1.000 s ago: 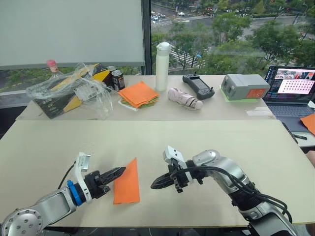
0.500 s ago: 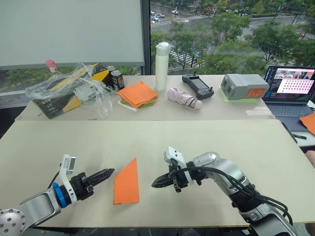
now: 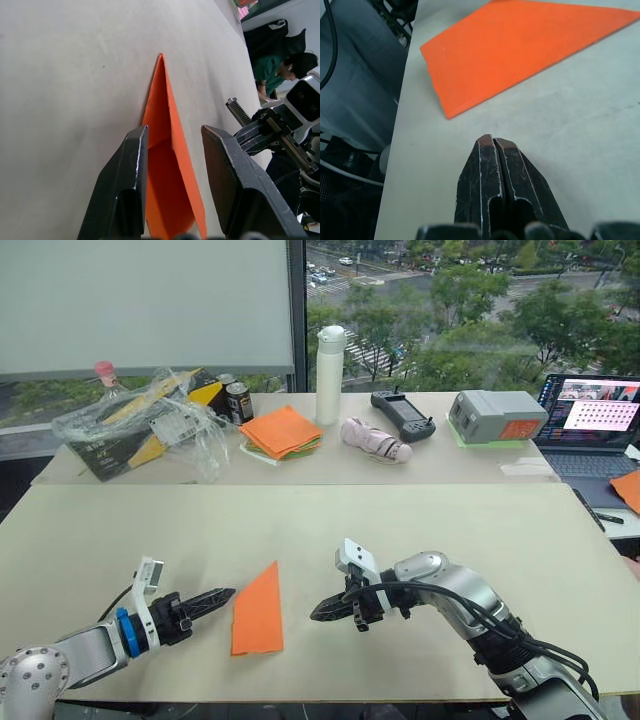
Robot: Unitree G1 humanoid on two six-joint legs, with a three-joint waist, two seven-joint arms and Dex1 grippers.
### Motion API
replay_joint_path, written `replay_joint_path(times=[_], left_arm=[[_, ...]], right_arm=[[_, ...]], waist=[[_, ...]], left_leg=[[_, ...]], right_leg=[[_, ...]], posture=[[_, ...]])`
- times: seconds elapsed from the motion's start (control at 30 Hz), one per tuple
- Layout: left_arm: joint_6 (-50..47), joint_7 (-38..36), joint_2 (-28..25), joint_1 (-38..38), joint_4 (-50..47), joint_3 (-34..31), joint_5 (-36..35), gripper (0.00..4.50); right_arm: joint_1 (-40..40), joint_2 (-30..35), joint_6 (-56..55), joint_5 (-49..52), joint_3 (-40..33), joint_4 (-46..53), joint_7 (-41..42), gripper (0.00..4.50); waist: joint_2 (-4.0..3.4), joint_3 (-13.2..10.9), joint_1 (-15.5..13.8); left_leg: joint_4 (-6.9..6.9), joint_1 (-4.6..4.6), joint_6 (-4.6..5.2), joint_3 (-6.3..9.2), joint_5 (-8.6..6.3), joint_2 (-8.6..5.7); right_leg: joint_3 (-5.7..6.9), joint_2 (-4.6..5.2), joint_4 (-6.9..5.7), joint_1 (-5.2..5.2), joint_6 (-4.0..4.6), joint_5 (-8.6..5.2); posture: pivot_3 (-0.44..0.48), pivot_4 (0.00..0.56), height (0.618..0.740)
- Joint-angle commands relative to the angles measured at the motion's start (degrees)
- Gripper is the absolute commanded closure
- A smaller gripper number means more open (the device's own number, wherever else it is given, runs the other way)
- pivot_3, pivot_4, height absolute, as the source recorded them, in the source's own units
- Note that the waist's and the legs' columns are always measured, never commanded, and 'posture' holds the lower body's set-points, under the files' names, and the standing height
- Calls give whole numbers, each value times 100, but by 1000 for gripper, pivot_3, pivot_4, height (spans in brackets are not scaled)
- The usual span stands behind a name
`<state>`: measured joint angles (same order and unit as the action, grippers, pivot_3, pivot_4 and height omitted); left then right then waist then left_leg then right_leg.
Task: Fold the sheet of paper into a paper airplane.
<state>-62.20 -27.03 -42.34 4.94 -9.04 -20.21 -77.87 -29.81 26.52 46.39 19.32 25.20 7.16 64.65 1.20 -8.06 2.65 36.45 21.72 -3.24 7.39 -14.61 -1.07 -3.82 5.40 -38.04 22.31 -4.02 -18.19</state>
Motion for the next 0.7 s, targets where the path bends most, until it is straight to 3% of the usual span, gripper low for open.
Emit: replay_joint_path(times=[0.03, 0.7], left_arm=[[-112, -133, 30, -106, 25, 33, 82, 2711], [-494, -226, 290, -769, 140, 403, 560, 2711]], right_arm=[[31, 42, 65, 135, -66, 260, -32, 4499], [119, 145, 144, 163, -114, 403, -189, 4499]], waist=[[0, 0, 1], [1, 0, -12]], left_leg=[[0, 0, 0, 0, 0, 0], [5, 1, 0, 1, 0, -1]], right_leg=[[0, 0, -1, 0, 0, 0], [0, 0, -4, 0, 0, 0]], posture=[[0, 150, 740], [0, 150, 740]])
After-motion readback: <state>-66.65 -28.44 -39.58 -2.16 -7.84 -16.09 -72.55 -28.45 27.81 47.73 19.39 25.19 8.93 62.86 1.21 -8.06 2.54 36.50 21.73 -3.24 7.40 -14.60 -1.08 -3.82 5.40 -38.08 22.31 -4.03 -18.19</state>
